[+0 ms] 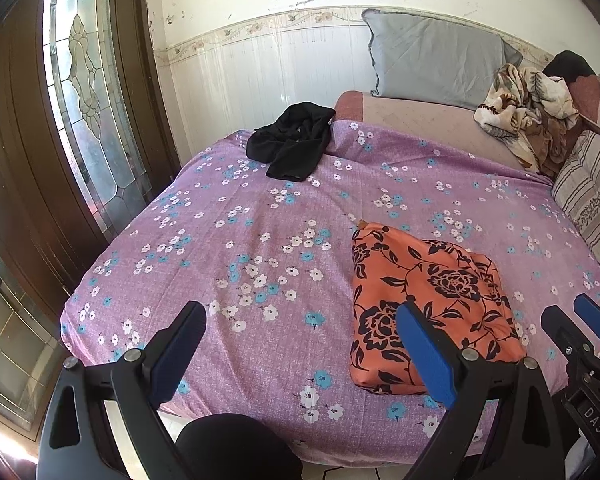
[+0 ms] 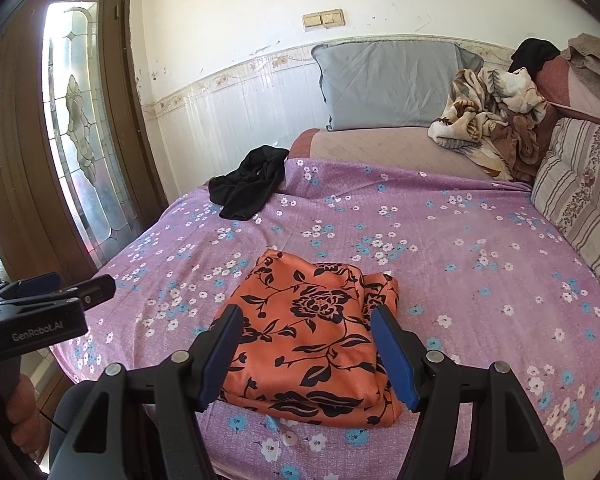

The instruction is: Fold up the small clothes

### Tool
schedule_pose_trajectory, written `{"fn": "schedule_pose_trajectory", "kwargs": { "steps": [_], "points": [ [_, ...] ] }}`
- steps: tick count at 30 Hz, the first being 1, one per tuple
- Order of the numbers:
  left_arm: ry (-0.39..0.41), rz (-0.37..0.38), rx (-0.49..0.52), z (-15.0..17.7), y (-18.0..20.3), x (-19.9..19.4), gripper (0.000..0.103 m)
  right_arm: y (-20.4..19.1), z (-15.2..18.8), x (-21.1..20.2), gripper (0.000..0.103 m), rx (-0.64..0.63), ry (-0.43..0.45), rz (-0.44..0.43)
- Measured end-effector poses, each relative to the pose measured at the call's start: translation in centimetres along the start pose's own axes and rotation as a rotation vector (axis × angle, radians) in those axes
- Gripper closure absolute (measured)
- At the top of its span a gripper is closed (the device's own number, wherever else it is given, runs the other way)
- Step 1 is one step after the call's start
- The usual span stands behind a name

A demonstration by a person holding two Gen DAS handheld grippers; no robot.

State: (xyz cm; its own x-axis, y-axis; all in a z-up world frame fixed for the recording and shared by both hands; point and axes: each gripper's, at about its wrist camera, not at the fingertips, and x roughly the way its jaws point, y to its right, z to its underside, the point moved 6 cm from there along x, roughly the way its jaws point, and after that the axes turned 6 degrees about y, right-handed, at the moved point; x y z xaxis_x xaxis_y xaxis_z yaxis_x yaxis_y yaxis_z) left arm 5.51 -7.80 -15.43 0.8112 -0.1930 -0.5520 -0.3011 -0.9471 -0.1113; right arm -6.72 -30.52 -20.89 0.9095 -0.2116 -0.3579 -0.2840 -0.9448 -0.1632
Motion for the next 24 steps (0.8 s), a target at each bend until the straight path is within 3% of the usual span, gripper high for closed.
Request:
{"fn": "schedule_pose_trajectory", "kwargs": {
  "steps": [24],
  "points": [
    [0.029, 0.038, -0.049, -1.2, -1.7, 0.3, 0.007, -3.6, -2.4, -0.4, 0.034, -0.094, 0.026, 0.004]
  ]
}}
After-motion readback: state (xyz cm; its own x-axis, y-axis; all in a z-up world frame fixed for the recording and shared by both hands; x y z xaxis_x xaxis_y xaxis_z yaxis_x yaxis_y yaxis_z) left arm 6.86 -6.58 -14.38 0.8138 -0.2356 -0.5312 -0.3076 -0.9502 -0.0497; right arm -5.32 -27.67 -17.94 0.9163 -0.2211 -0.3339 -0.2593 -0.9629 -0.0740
